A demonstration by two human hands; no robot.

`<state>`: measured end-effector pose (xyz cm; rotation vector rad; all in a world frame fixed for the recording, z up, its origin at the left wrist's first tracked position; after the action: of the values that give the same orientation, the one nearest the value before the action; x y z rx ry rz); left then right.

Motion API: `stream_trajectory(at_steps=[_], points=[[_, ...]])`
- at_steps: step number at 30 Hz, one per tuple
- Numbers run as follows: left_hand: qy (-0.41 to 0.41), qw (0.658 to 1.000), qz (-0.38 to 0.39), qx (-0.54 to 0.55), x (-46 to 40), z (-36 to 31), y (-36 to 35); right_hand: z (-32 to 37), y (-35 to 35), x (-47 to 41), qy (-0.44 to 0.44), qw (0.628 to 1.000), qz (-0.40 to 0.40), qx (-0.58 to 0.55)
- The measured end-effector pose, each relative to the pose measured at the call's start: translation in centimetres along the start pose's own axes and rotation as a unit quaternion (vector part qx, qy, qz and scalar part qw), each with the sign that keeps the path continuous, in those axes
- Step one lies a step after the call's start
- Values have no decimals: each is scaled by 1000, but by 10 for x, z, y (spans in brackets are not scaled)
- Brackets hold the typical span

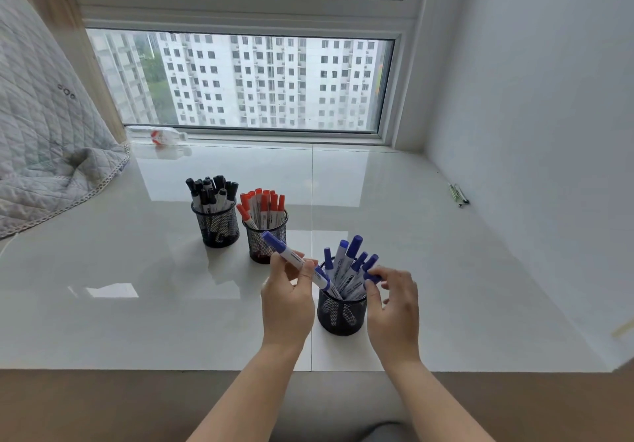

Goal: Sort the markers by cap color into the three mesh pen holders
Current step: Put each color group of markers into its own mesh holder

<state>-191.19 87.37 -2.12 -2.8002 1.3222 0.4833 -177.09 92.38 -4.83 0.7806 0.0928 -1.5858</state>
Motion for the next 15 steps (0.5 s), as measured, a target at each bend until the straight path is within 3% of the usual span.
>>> stream_trajectory(at_steps=[11, 15], points=[[26, 983, 86, -161, 5, 14, -14, 0, -3, 6, -51, 998, 23, -33], [26, 980, 68, -185, -1, 11, -18, -1, 1, 3, -59, 997, 38, -26]])
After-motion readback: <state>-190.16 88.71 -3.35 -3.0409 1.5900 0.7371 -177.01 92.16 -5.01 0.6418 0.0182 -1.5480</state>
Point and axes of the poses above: each hand's wrist, its own x-axis away from the middle knuckle, its own y-axis out of the back of the hand, z = x × y, the point moved 2 cm from there along -x, towards the middle knuckle, and after that the axes turned 3 degrees about z, right-handed, at the moved point
